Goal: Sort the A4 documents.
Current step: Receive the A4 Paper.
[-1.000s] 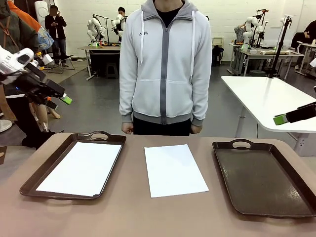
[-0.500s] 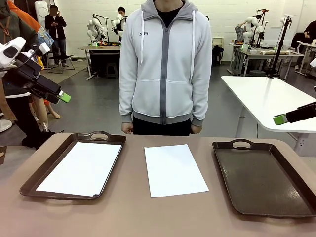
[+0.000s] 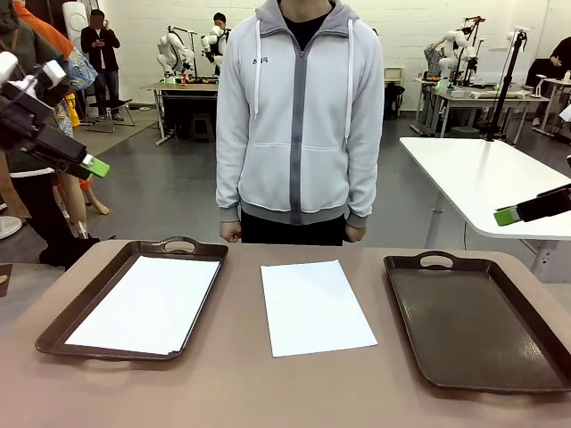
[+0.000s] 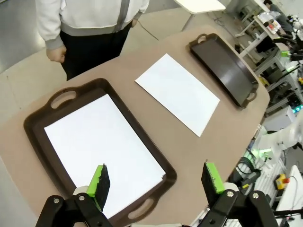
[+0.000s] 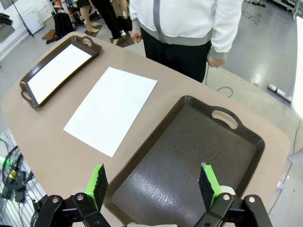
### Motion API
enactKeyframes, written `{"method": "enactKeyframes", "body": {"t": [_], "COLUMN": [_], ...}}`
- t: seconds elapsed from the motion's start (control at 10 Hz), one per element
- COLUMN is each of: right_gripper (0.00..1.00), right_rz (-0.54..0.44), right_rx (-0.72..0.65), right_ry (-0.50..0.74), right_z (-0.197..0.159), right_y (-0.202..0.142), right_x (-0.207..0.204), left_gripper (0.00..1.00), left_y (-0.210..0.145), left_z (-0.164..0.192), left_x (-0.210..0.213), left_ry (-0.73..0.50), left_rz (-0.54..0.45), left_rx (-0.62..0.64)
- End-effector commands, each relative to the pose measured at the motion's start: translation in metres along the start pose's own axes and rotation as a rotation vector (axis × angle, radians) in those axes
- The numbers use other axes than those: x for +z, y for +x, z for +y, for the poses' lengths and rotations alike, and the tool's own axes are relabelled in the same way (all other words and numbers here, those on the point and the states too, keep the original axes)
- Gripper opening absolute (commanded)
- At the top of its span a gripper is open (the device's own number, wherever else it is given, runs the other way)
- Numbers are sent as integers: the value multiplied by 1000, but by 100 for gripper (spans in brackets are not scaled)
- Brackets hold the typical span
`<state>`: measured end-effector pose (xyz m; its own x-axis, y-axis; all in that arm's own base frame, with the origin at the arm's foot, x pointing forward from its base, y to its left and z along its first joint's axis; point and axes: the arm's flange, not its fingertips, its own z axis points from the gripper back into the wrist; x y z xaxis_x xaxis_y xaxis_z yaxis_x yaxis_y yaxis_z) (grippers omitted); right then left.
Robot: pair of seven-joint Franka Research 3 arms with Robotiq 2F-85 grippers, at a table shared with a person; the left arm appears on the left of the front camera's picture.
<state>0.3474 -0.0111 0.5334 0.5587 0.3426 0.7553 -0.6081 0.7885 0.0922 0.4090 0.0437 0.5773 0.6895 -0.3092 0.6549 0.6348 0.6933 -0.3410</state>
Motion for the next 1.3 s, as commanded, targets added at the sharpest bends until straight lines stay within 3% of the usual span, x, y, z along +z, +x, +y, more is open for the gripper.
{"method": "enactKeyframes", "body": {"t": [0.0, 0.4, 1.2], "right_gripper": [100, 100, 100], "right_rz": [-2, -2, -2], "right_rx": [-2, -2, -2], "right_ry": [9, 9, 9], "right_z": [0, 0, 0], "right_y": [0, 0, 0], "right_x": [-2, -2, -2], "left_gripper": [100, 100, 100], "left_y": [-16, -16, -12], "left_z": [1, -11, -9], "left_x": [5, -9, -9], "left_ry": [-18, -38, -38], "left_rz": [18, 79, 68], "left_rx": [1, -65, -30]}}
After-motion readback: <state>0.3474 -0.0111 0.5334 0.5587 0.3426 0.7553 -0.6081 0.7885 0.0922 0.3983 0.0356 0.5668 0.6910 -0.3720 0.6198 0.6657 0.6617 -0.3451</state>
